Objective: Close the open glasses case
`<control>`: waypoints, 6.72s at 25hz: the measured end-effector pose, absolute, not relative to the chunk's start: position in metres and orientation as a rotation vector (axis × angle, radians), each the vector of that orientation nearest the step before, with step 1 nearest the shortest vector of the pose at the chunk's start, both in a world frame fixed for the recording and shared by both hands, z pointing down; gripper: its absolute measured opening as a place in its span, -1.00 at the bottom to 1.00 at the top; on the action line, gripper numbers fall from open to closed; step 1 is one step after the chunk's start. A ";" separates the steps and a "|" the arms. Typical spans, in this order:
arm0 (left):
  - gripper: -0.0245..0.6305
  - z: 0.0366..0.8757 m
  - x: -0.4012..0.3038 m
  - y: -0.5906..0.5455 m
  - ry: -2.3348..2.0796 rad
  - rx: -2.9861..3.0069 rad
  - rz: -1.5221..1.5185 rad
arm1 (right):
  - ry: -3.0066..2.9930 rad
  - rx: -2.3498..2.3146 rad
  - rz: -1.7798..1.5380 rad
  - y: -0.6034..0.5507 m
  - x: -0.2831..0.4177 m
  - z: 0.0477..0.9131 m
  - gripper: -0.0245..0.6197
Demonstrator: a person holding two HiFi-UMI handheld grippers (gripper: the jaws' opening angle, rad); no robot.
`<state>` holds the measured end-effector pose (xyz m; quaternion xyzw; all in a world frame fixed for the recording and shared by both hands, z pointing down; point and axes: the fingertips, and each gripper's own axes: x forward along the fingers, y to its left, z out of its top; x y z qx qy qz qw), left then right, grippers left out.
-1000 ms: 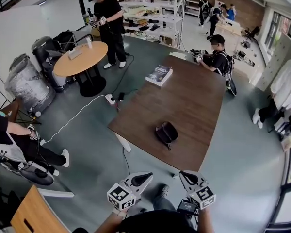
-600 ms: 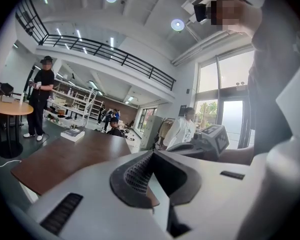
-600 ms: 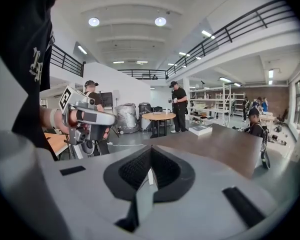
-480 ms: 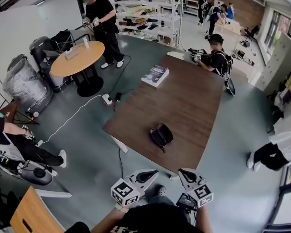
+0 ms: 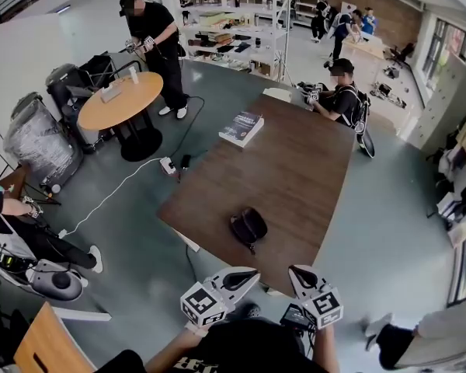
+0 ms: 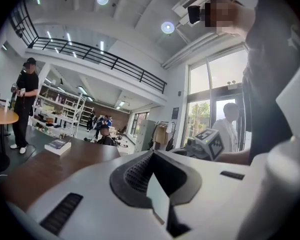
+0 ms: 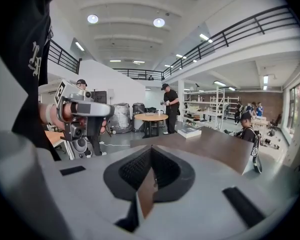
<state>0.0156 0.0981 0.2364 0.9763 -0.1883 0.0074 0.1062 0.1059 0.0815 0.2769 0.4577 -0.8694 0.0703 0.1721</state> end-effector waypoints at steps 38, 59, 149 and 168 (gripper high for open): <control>-0.91 0.267 0.026 0.066 -0.653 2.764 0.088 | -2.493 1.116 0.243 0.056 0.116 0.311 -0.97; -0.91 0.271 -0.001 0.067 -0.647 2.730 0.083 | -2.423 1.071 0.242 0.072 0.088 0.317 -0.97; -0.91 0.507 -0.008 -0.179 -0.382 2.421 0.589 | -2.168 0.927 0.592 -0.208 0.084 0.502 -0.97; -0.91 0.576 0.001 -0.194 -0.406 2.164 0.656 | -2.021 1.045 0.862 -0.215 0.118 0.581 -0.96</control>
